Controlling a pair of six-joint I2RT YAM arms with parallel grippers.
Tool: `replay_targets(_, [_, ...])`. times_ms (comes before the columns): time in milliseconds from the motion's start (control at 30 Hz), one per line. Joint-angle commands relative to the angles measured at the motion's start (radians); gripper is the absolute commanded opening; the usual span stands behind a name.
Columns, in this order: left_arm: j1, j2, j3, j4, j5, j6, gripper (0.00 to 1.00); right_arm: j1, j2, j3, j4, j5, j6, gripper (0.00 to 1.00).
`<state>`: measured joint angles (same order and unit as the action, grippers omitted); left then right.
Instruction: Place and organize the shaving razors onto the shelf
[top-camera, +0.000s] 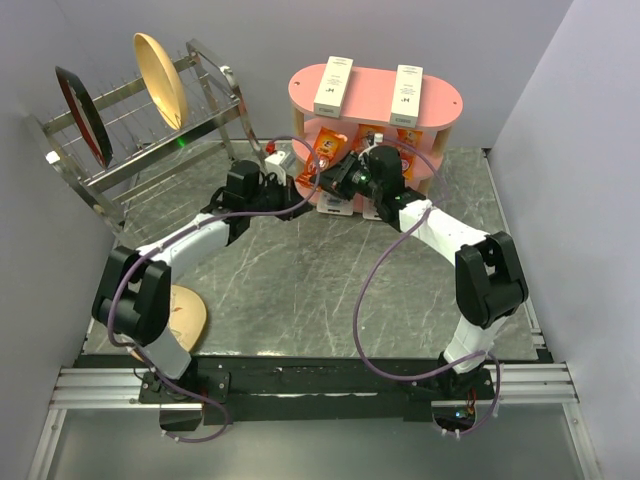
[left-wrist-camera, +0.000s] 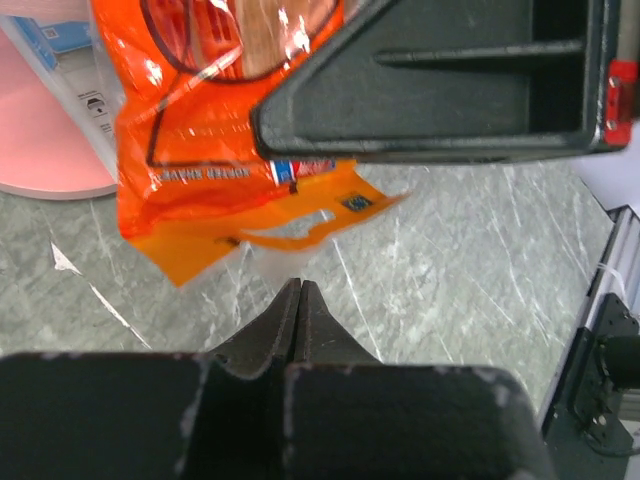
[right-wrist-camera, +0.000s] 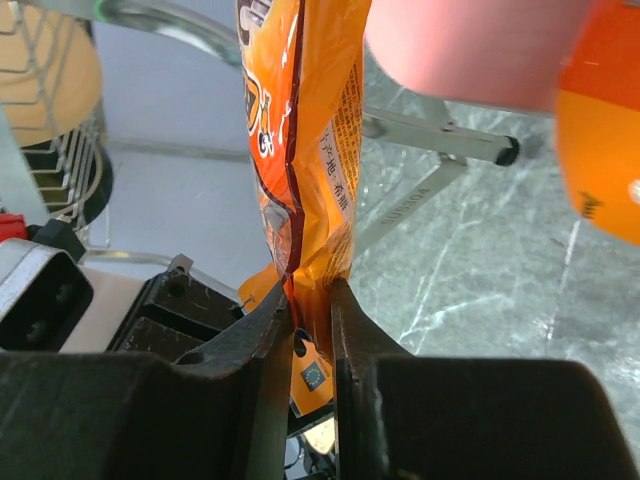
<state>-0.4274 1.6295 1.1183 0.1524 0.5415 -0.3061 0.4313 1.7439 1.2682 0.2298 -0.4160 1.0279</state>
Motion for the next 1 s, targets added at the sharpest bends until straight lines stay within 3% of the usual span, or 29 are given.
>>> replay_targets(0, [-0.007,0.026,0.063,0.078,-0.034,-0.004,0.01,-0.006,0.006,0.042,-0.006,0.023,-0.006,0.24])
replay_targets(133, [-0.01,0.061,0.095,0.107,-0.04,0.001,0.01,-0.014,0.008,0.043,-0.01,0.034,-0.005,0.25])
replay_targets(367, [-0.019,0.119,0.161,0.119,-0.031,-0.004,0.01,-0.02,0.009,0.051,-0.001,0.037,0.001,0.41])
replay_targets(633, [-0.033,0.144,0.19,0.125,-0.023,-0.016,0.01,-0.031,0.006,0.049,-0.012,0.039,0.017,0.45])
replay_targets(733, [-0.039,0.145,0.193,0.127,-0.023,-0.021,0.01,-0.031,-0.001,0.045,-0.017,0.048,0.024,0.39])
replay_targets(800, [-0.039,0.144,0.196,0.125,-0.026,-0.024,0.01,-0.029,0.0,0.048,-0.027,0.06,0.023,0.29])
replay_targets(967, [-0.042,0.121,0.18,0.116,-0.031,-0.027,0.01,-0.029,0.008,0.051,-0.014,0.059,0.008,0.23])
